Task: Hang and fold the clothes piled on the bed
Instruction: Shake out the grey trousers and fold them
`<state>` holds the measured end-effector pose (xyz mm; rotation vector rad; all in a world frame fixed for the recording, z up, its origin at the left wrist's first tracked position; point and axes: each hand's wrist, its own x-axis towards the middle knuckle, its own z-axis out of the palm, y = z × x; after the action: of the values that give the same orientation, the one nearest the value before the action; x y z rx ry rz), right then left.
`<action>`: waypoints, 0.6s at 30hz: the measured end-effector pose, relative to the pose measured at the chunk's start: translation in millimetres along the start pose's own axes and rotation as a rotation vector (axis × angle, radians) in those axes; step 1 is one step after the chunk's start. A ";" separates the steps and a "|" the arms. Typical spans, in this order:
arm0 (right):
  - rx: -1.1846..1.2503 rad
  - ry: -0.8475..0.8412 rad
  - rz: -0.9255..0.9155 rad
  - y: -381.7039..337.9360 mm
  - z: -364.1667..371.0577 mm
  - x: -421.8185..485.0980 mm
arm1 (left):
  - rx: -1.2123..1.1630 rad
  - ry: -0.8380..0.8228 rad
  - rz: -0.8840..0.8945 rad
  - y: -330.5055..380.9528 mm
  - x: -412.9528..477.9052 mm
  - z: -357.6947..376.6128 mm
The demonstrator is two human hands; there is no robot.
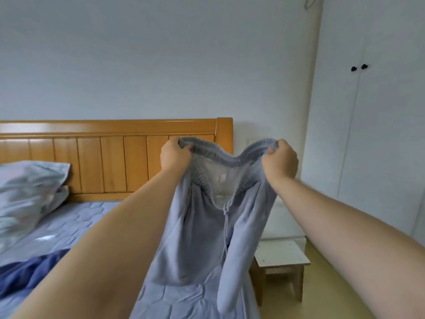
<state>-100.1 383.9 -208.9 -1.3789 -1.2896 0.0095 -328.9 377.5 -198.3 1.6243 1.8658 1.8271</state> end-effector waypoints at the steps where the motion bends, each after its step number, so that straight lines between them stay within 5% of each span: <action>1: 0.012 0.001 -0.009 -5.8 6.7 -4.1 | 0.016 0.018 0.015 -6.3 3.3 -7.9; 9: 0.036 -0.110 -0.060 -2.2 91.2 -18.1 | 0.244 0.056 -0.033 -88.1 43.0 -40.3; 14: -0.074 -0.273 -0.037 38.1 170.0 -27.5 | 0.413 -0.032 -0.181 -169.3 54.7 -7.9; 18: -0.032 -0.369 0.125 76.4 245.9 -29.9 | 0.322 0.010 -0.342 -231.2 59.8 43.3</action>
<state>-222.8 556.7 -358.2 -1.5312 -1.5073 0.3439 -465.3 508.5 -350.5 1.2611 2.3640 1.4587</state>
